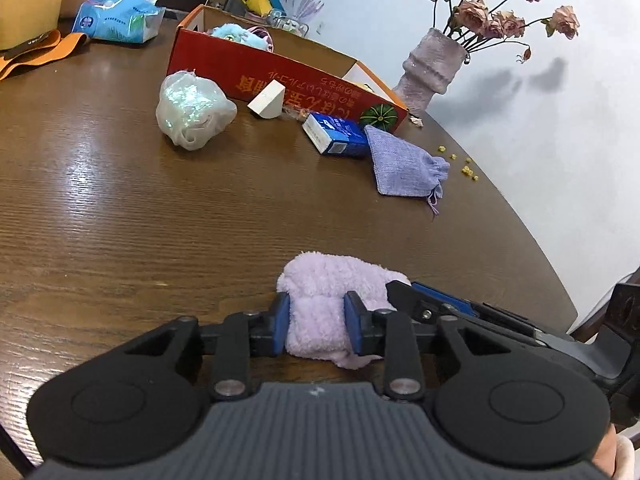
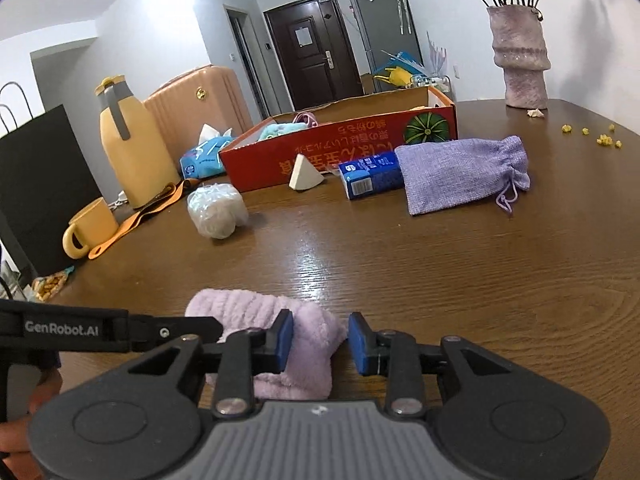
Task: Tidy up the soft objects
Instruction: 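Lift the pink towel with both grippers and carry it over the box, then lower the pink towel into the box and open both grippers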
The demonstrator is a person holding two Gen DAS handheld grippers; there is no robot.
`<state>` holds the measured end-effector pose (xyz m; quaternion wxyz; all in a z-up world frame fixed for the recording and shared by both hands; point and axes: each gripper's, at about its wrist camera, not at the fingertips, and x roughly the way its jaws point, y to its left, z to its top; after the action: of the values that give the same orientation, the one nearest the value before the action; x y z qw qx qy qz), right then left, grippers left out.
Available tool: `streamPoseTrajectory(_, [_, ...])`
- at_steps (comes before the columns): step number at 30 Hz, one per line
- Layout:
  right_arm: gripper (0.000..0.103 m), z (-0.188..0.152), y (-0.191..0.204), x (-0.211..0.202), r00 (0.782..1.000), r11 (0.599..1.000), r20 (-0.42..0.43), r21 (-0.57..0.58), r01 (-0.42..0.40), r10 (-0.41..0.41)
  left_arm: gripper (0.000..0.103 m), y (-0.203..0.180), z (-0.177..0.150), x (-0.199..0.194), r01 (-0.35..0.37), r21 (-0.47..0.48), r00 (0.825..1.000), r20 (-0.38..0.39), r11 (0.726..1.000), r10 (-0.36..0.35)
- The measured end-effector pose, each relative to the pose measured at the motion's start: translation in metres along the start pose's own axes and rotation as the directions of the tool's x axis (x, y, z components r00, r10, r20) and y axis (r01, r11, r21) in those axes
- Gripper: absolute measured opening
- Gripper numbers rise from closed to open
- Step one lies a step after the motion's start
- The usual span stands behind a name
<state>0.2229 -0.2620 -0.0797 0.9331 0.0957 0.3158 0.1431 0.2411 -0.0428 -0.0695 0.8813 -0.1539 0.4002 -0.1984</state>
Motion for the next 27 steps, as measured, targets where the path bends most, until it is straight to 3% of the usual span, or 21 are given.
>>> streamPoseTrajectory(2, [0.018, 0.000, 0.000, 0.000, 1.000, 1.000, -0.001, 0.006, -0.028, 0.028, 0.028, 0.000, -0.001, -0.001, 0.001, 0.000, 1.000, -0.001, 1.000, -0.001])
streamPoseTrajectory(8, [0.013, 0.005, 0.000, -0.003, 0.999, 0.999, 0.024, 0.025, -0.037, 0.037, 0.024, 0.001, 0.007, -0.004, 0.034, 0.000, 0.999, 0.005, 0.999, -0.034])
streamPoseTrajectory(11, [0.013, 0.027, -0.001, -0.007, 0.997, 0.999, 0.070, -0.002, -0.041, 0.041, 0.024, -0.009, 0.031, -0.009, 0.057, 0.051, 0.998, 0.038, 0.997, -0.059])
streamPoseTrajectory(14, [0.013, 0.080, -0.006, -0.006, 0.988, 0.997, 0.150, -0.071, -0.035, 0.046, 0.024, -0.026, 0.084, -0.007, 0.081, 0.112, 0.991, 0.093, 0.990, -0.092])
streamPoseTrajectory(18, [0.013, 0.187, -0.025, 0.027, 0.975, 0.989, 0.217, -0.148, -0.012, 0.045, 0.024, -0.048, 0.188, 0.022, 0.077, 0.144, 0.983, 0.155, 0.987, -0.100])
streamPoseTrajectory(21, [0.013, 0.264, -0.047, 0.081, 0.985, 0.988, 0.170, -0.152, 0.003, 0.023, 0.024, -0.057, 0.264, 0.075, 0.019, 0.183, 0.984, 0.173, 0.983, -0.051])
streamPoseTrajectory(23, [0.013, 0.306, -0.064, 0.130, 0.995, 0.989, 0.098, -0.144, 0.019, -0.004, 0.024, -0.049, 0.299, 0.115, 0.004, 0.147, 0.989, 0.146, 0.989, -0.025])
streamPoseTrajectory(27, [0.013, 0.344, -0.092, 0.220, 0.996, 0.984, -0.017, -0.156, 0.085, -0.089, 0.024, -0.029, 0.347, 0.211, -0.053, 0.091, 0.998, 0.022, 0.994, 0.051])
